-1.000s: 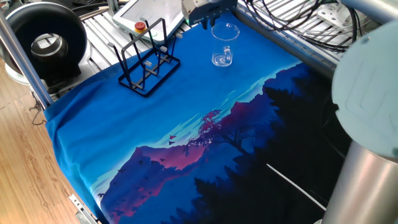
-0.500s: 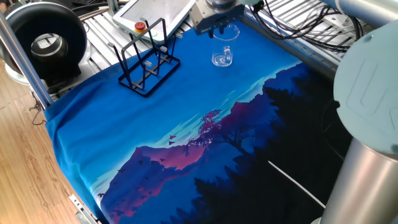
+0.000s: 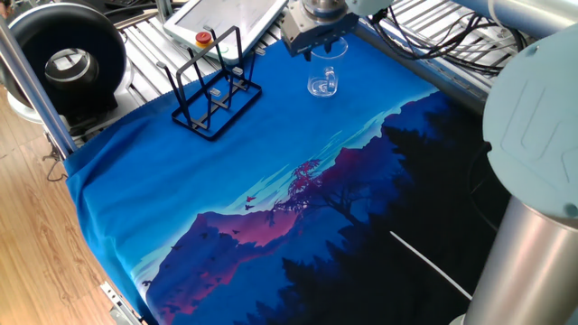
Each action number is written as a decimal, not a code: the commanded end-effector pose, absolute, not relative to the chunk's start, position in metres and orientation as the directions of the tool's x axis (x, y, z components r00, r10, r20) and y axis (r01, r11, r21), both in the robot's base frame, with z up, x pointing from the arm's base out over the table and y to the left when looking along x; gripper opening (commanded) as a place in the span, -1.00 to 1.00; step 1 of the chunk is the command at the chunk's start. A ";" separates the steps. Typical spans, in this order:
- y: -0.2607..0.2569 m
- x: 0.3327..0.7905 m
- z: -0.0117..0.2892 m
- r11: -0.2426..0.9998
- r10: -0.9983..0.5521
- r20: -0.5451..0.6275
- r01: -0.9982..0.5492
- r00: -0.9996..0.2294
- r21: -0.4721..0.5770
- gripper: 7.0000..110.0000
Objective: Put the cup on the cup rack
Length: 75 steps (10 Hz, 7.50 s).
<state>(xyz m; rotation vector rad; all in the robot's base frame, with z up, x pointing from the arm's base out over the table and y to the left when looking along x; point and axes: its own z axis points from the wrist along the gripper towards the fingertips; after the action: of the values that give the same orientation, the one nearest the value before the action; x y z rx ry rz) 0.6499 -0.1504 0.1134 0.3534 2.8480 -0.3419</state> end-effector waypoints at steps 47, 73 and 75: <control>-0.147 0.638 0.077 0.929 0.304 -0.478 0.367 -0.824 -0.042 -0.28; -0.121 0.592 0.086 0.919 0.346 -0.360 0.390 -0.866 -0.054 -0.71; -0.119 0.598 0.088 0.925 0.337 -0.377 0.379 -0.863 -0.042 -0.71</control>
<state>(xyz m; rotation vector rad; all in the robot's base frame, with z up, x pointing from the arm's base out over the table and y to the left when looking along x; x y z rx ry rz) 0.5958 -0.1223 0.0858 0.5183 2.7224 -0.1844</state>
